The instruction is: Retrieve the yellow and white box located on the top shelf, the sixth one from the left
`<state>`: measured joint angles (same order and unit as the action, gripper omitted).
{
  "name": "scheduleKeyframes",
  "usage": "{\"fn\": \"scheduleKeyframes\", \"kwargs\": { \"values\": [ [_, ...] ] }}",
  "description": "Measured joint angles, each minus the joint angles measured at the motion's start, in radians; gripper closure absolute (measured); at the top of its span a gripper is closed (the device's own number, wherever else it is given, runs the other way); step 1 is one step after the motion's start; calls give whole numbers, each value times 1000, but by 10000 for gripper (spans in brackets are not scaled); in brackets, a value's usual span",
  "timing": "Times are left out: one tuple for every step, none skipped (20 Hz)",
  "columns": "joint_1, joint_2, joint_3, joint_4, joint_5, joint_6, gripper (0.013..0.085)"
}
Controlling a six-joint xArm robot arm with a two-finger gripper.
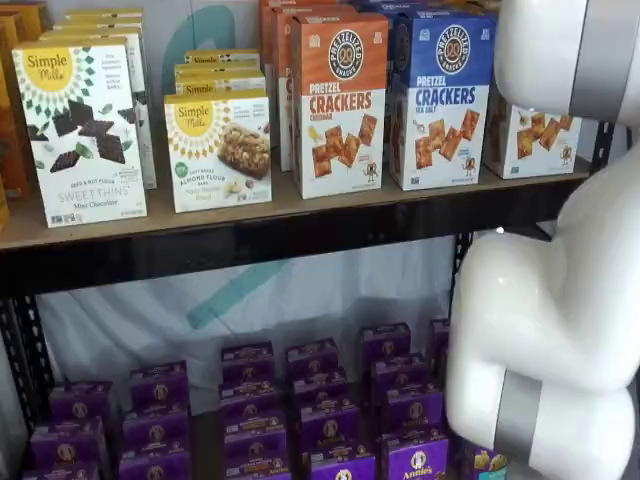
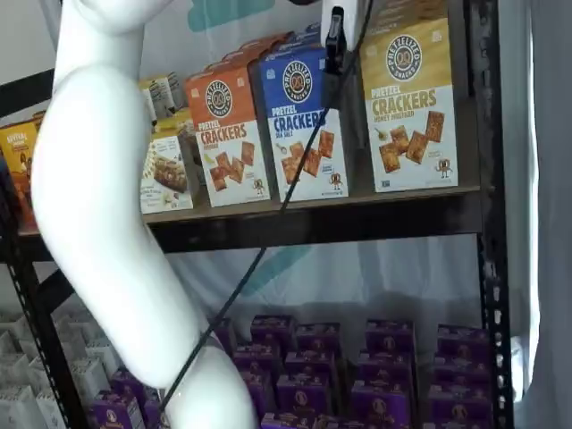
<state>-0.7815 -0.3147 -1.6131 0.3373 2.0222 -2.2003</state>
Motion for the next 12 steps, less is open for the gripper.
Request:
{"fn": "scheduleKeyframes", "kwargs": {
  "values": [
    [9, -4, 4, -17, -6, 0, 130],
    [43, -25, 29, -74, -28, 2, 130],
    [62, -43, 52, -103, -43, 4, 130],
    [69, -58, 72, -112, -53, 7, 130],
    [74, -69, 90, -115, -61, 10, 130],
    [77, -79, 104, -115, -67, 13, 130],
    [78, -88, 116, -111, -71, 15, 130],
    [74, -96, 127, -98, -78, 16, 130],
    [67, -101, 135, -81, -84, 16, 130],
    [59, -105, 140, -62, -87, 16, 130],
    [48, -108, 143, -38, -90, 16, 130],
    [36, -109, 144, -13, -92, 16, 130]
  ]
}}
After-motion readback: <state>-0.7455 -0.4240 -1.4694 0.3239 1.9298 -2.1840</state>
